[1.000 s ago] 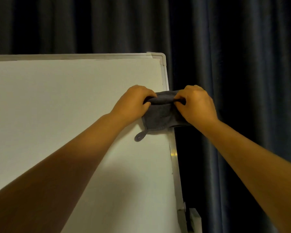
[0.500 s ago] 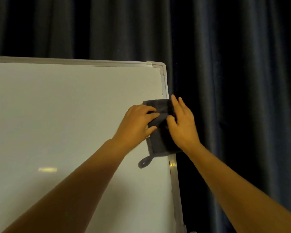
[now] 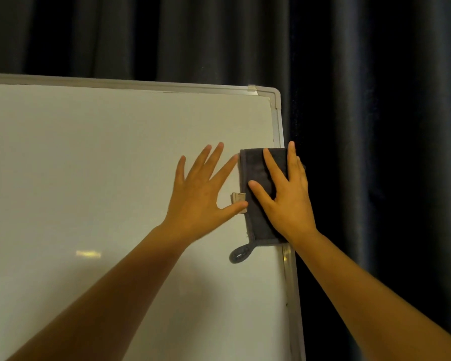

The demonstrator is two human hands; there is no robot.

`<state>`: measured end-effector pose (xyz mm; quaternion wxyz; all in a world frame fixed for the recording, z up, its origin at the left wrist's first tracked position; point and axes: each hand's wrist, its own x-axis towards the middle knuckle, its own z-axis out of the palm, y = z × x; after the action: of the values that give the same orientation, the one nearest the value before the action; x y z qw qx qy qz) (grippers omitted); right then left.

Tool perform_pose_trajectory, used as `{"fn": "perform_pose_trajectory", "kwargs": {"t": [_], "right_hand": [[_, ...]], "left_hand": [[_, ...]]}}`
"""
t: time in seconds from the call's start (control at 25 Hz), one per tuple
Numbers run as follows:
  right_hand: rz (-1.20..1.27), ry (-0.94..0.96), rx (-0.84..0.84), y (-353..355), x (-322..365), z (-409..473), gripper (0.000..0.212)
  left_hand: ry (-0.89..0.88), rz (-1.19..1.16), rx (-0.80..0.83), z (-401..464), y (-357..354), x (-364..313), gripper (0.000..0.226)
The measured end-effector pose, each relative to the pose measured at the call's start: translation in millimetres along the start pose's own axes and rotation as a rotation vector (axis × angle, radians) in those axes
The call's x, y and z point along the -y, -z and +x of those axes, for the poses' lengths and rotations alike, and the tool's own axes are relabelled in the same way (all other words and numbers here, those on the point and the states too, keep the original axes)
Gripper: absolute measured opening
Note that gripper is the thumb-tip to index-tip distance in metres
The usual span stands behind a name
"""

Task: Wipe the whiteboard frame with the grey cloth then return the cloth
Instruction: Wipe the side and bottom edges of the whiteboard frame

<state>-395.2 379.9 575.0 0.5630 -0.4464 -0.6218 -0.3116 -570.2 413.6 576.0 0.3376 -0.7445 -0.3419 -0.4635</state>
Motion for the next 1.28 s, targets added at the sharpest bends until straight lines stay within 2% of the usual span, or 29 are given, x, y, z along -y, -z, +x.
{"fn": "perform_pose_trajectory", "kwargs": {"t": [0.36, 0.52, 0.68, 1.08, 1.28], "right_hand": [[-0.218, 0.014, 0.015, -3, 13, -1, 0.06], [-0.311, -0.057, 0.029, -5, 19, -3, 0.088], [-0.338, -0.06, 0.032, -8, 23, -5, 0.094], [-0.296, -0.029, 0.04, -13, 10, -10, 0.07], [-0.28, -0.07, 0.023, -17, 10, -33, 0.07]], "left_hand": [[0.149, 0.191, -0.03, -13, -5, 33, 0.079], [0.168, 0.196, -0.046, -17, -5, 34, 0.074], [0.168, 0.181, -0.049, -17, -8, 36, 0.071], [0.17, 0.186, -0.05, -17, -16, 37, 0.072], [0.208, 0.208, 0.003, -28, -18, 33, 0.078]]}}
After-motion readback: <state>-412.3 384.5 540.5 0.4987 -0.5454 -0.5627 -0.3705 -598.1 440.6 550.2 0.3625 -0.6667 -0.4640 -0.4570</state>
